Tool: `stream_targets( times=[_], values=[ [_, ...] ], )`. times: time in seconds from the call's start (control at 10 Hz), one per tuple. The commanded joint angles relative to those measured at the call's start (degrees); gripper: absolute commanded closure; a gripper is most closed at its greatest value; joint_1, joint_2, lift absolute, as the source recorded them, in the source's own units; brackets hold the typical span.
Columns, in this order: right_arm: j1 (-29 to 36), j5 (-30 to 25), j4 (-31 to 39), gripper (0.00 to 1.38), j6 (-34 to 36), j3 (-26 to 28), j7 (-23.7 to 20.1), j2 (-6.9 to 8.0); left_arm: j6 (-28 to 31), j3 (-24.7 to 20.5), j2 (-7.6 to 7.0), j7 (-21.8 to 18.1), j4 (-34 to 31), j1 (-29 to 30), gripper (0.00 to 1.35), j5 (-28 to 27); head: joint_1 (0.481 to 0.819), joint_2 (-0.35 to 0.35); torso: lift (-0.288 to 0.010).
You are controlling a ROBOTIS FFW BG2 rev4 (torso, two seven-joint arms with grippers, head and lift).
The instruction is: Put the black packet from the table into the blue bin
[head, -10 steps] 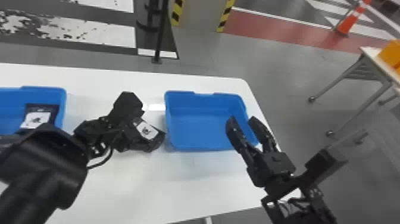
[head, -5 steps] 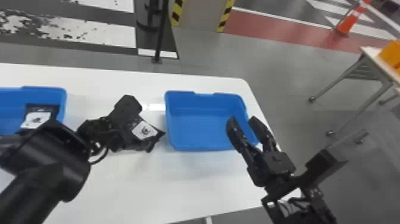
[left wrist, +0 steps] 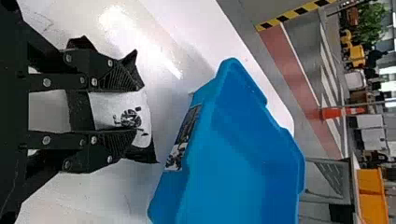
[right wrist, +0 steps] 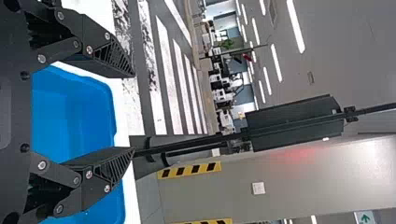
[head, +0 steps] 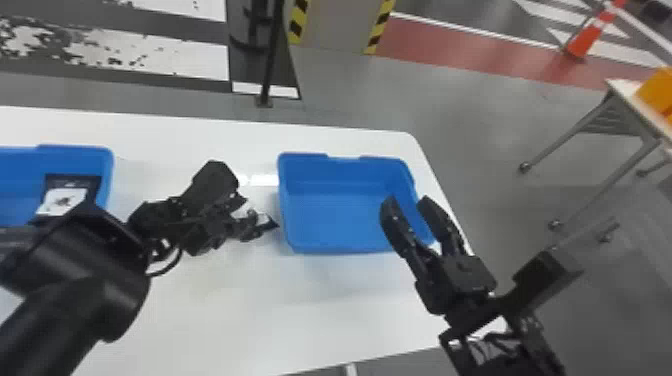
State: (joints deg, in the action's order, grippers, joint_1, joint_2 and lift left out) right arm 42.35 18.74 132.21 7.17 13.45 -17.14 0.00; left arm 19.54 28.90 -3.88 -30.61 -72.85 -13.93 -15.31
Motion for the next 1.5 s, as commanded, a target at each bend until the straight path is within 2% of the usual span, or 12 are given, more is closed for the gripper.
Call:
stream_targets(
  times=[0.0, 0.1, 0.3, 0.5, 0.7, 0.8, 0.9, 1.1, 1.3, 1.4],
  values=[
    [0.0, 0.0, -0.1, 0.51, 0.0, -0.1, 0.0, 0.05, -3.9, -0.3, 0.02, -0.4, -0.1, 0.0, 1.22, -1.3, 0.695, -0.35, -0.11],
    [0.0, 0.0, -0.1, 0.51, 0.0, -0.1, 0.0, 0.05, -6.3, -1.1, -0.16, -1.0, -0.1, 0.0, 1.22, -1.4, 0.695, -0.35, -0.11],
    [0.5, 0.0, 0.3, 0.51, 0.0, 0.0, 0.0, 0.05, -10.5, -6.0, -0.51, -3.2, -1.0, 0.1, 1.22, -1.1, 0.695, -0.35, -0.11],
    [0.5, 0.0, 0.6, 0.51, 0.0, 0.0, 0.0, 0.05, -10.1, -10.4, -2.71, -4.1, -11.7, 4.4, 1.22, -0.3, 0.695, -0.336, -0.11],
    [0.7, 0.2, 0.8, 0.51, 0.0, 0.0, 0.0, 0.05, -9.7, -19.8, -4.12, -5.8, -22.0, 11.1, 1.22, -0.8, 0.695, -0.305, -0.11],
    [1.1, 0.3, 1.2, 0.51, 0.0, 0.0, 0.0, 0.05, -9.1, -24.7, -4.82, -6.0, -26.9, 14.5, 1.22, -1.9, 0.695, -0.264, -0.11],
    [1.2, 0.5, 1.2, 0.51, 0.0, 0.2, 0.0, 0.05, -9.1, -29.4, -5.08, -6.3, -29.9, 17.3, 1.22, -3.3, 0.695, -0.212, -0.11],
    [1.2, 0.6, 1.3, 0.51, 0.0, 0.2, 0.0, 0.05, -8.4, -36.8, -4.91, -6.7, -31.1, 20.5, 1.22, -4.6, 0.695, -0.098, -0.11],
    [1.0, 0.6, 1.3, 0.51, 0.0, 0.2, 0.0, 0.05, -6.3, -39.6, -4.29, -6.7, -33.5, 23.8, 1.21, -4.8, 0.695, -0.03, -0.11],
    [0.8, 0.6, 1.3, 0.51, 0.0, 0.0, 0.0, 0.05, -4.6, -41.5, -3.68, -6.7, -35.4, 25.7, 1.14, -4.5, 0.695, -0.007, -0.11]
  ],
)
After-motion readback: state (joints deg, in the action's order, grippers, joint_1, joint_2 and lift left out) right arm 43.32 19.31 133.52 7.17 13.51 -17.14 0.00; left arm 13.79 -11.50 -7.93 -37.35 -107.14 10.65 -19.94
